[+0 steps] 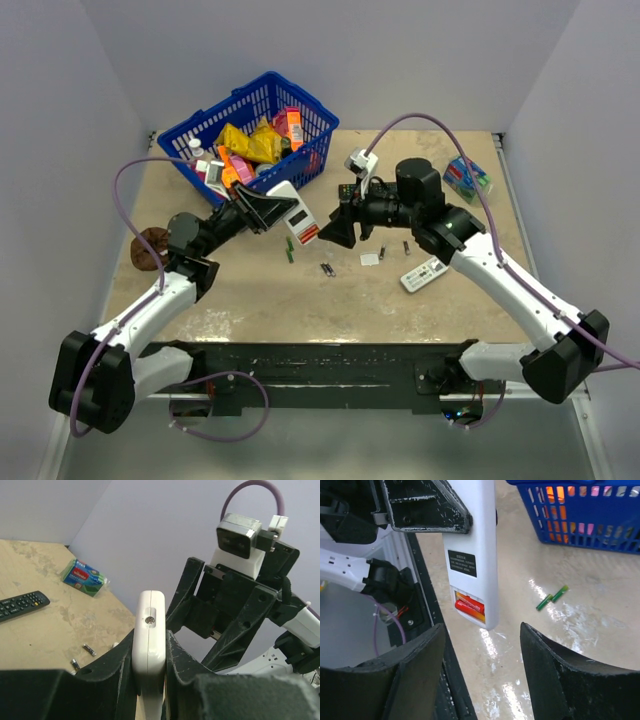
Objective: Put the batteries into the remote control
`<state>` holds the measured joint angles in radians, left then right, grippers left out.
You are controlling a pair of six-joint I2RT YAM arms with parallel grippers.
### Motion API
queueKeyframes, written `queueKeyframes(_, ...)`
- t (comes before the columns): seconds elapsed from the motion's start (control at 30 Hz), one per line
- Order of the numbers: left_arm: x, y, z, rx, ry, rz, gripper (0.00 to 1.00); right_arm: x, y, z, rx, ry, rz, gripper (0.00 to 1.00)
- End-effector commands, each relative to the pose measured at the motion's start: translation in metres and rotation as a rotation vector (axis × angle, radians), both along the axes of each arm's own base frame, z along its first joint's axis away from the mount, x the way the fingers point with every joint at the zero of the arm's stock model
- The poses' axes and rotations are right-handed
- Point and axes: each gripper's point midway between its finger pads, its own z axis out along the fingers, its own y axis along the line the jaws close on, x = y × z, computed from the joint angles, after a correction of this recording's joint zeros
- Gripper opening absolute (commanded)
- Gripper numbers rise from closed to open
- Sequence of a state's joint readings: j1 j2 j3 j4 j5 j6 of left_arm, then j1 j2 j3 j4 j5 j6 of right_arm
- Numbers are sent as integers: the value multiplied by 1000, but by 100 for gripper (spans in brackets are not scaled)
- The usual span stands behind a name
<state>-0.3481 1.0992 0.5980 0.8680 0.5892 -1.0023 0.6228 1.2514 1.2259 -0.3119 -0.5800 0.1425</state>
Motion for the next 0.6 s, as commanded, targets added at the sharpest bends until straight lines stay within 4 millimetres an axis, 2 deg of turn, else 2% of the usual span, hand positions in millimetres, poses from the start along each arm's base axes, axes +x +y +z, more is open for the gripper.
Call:
queueKeyframes(0.0, -17, 2, 43, -39, -157, -35, 0, -11, 13, 5, 73, 26, 99, 63)
queueKeyframes(0.57, -33, 0, 60, -56, -213, -97, 0, -13, 26, 5, 154, 76, 142, 55)
